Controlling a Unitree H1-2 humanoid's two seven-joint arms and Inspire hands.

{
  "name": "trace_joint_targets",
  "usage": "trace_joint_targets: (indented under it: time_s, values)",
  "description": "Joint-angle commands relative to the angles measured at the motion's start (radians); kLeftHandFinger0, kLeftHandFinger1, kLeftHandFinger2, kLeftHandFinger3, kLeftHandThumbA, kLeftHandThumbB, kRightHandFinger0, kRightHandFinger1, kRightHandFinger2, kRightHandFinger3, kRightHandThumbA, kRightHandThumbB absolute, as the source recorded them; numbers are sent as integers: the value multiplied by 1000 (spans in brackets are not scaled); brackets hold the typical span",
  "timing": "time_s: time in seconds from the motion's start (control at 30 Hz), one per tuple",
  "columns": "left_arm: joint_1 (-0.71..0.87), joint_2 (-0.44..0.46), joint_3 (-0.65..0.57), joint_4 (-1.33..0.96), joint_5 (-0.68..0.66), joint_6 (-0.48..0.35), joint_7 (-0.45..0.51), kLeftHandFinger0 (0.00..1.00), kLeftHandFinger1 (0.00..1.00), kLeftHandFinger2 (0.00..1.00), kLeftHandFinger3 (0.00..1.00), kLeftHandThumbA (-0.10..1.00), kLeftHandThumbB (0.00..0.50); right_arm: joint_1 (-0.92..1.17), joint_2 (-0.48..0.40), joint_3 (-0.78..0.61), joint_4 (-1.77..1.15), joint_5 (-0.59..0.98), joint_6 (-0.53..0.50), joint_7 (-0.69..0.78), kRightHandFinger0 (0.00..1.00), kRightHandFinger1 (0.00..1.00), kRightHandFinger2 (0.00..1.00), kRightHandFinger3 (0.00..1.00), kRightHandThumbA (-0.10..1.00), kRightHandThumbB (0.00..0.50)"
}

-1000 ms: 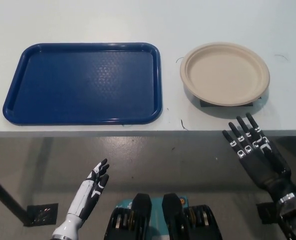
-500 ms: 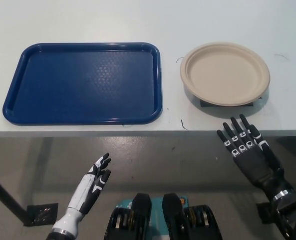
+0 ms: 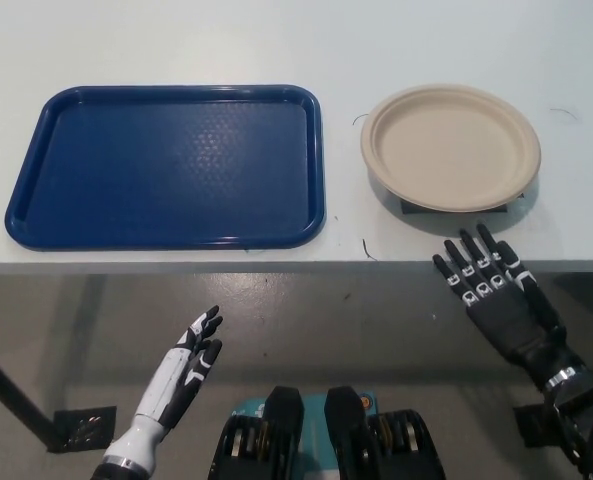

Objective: Use the right hand to pick up a plate from a leveled surface and place it into a tray on the left side

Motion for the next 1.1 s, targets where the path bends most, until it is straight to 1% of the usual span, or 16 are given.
trace_joint_targets:
  time_s: [0.0, 0.07, 0.23, 0.3, 0.6, 0.77, 1.07]
  values:
    - [-24, 17, -5, -28, 10, -39, -6, 1000, 1000, 1000, 1000, 1000, 500, -64, -7, -11, 0, 5, 6, 8, 1000, 1000, 1000, 1000, 1000, 376]
    - [-25, 14, -4, -26, 12, -43, -4, 1000, 1000, 1000, 1000, 1000, 500, -75, -9, -9, -4, 5, 6, -17, 1000, 1000, 1000, 1000, 1000, 373]
    - [-25, 14, -4, -23, 15, -51, -2, 1000, 1000, 1000, 1000, 1000, 500, -96, -12, -7, 1, -4, 6, -23, 1000, 1000, 1000, 1000, 1000, 370]
    - [-32, 18, -3, -27, 11, -41, -10, 1000, 1000, 1000, 1000, 1000, 500, -111, -11, -9, 8, -7, 6, -22, 1000, 1000, 1000, 1000, 1000, 373]
    - [-34, 17, -2, -25, 15, -45, -11, 1000, 1000, 1000, 1000, 1000, 500, -126, -17, 2, 18, -12, 6, -36, 1000, 1000, 1000, 1000, 1000, 385]
    - [-37, 18, -3, -28, 18, -45, -13, 1000, 1000, 1000, 1000, 1000, 500, -136, -40, 35, 22, -9, 6, -81, 1000, 1000, 1000, 1000, 1000, 399]
    - [-39, 17, -3, -20, 13, -55, -18, 1000, 1000, 1000, 1000, 1000, 500, -161, -91, 106, 54, -18, 6, -57, 1000, 1000, 1000, 1000, 1000, 394]
